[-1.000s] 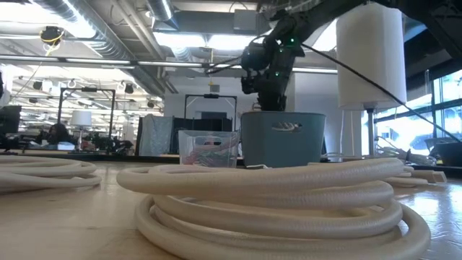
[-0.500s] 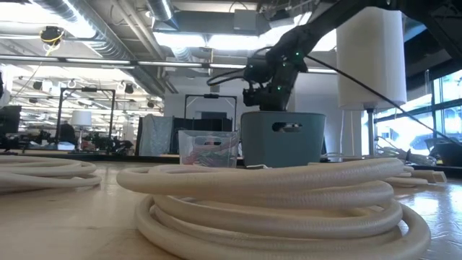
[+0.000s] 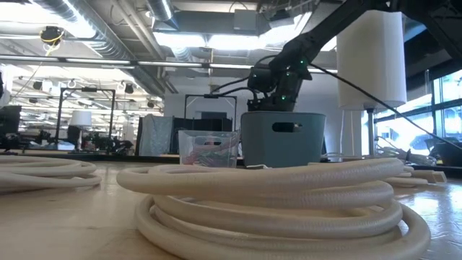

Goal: Pick and place USB-C Cables
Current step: Put the white HDMI cable into the blue bin

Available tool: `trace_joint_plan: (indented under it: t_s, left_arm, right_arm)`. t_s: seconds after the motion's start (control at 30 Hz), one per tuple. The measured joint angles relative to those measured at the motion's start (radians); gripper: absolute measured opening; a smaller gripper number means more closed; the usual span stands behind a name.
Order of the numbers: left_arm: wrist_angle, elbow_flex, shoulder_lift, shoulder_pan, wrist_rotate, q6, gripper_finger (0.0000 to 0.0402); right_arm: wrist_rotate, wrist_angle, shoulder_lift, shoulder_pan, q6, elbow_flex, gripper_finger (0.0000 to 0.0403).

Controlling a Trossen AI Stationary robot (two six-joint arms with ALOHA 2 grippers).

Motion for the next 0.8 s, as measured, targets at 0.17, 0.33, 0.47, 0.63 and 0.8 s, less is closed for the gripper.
trace_joint_plan:
  t_s: [0.17, 0.33, 0.47, 0.63, 0.8]
  left_arm:
    - [0.0, 0.0, 0.0, 0.0, 0.014, 0.0, 0.019]
    - [0.0, 0.0, 0.0, 0.0, 0.014, 0.0, 0.0191]
    - [0.0, 0.0, 0.0, 0.0, 0.014, 0.0, 0.019]
    - [0.0, 0.0, 0.0, 0.0, 0.014, 0.0, 0.0187]
    - [0.0, 0.0, 0.0, 0.0, 0.014, 0.0, 0.0191]
  right_arm:
    - [0.005, 0.045, 0.0, 0.0, 0.002, 0.0, 0.0097]
    - [0.005, 0.065, 0.0, 0.0, 0.003, 0.0, 0.0197]
    - [0.023, 0.061, 0.0, 0.0, 0.006, 0.0, 0.0243]
    - [0.094, 0.024, 0.0, 0.0, 0.005, 0.0, 0.0259]
    - [0.106, -0.018, 0.0, 0.0, 0.006, 0.0, 0.0252]
